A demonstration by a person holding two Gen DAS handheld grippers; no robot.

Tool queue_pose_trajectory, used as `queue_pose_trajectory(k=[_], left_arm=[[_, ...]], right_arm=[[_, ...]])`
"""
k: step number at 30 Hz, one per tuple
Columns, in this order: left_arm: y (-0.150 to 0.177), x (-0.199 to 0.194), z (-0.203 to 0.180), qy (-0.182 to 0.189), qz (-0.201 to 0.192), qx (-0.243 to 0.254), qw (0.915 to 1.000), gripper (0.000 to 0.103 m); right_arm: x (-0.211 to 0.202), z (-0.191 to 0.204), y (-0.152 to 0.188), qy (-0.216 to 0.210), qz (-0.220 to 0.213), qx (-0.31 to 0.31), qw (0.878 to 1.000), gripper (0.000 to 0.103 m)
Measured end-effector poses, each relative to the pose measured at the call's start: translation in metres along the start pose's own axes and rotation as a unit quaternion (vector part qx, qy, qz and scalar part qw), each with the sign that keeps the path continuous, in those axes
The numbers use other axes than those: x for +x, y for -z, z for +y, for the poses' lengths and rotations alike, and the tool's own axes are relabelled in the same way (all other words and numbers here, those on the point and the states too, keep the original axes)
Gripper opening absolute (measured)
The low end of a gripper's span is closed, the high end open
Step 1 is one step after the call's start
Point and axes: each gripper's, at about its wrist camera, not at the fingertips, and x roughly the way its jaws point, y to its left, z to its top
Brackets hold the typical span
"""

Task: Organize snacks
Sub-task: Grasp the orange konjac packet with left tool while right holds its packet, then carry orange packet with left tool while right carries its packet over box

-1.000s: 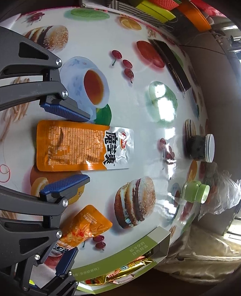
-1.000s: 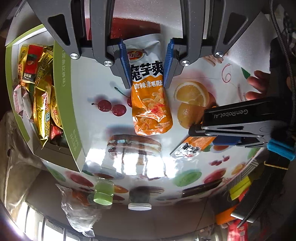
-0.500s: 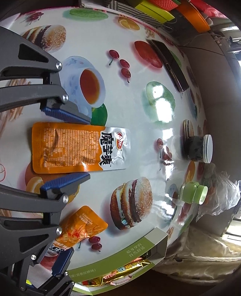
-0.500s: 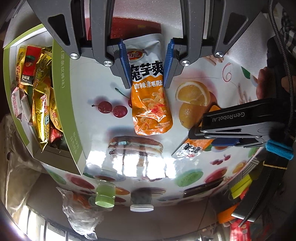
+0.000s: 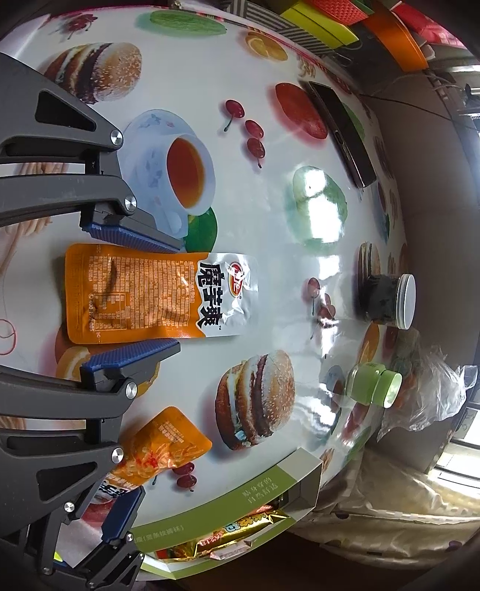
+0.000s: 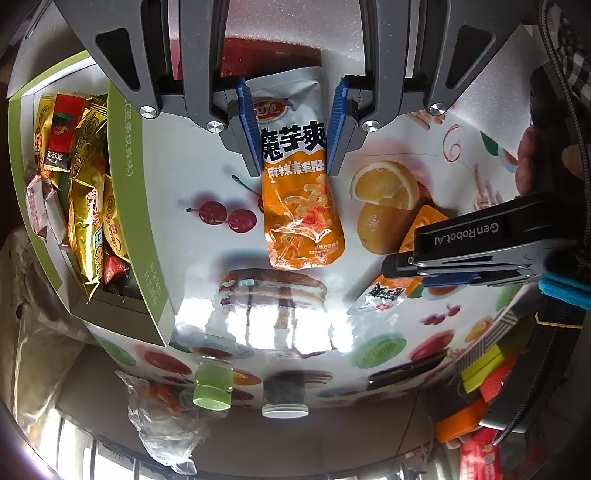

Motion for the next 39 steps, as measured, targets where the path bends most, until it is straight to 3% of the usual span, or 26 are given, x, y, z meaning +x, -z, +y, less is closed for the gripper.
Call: queue_pose_trajectory(k=[23, 39], left_arm=[[-0.010, -0.052, -0.032, 0.032, -0.049, 0.025, 0.9980, 0.048], [-0.030, -0.057, -0.068, 0.061, -0.061, 0.055, 0.9948, 0.048]], right_arm=[[-0.047, -0.020, -0.008, 0.025, -0.060, 0.027, 0.998, 0.032], [-0.070, -0.057, -0.006, 0.055, -0.075, 0.062, 0.994, 0.032]])
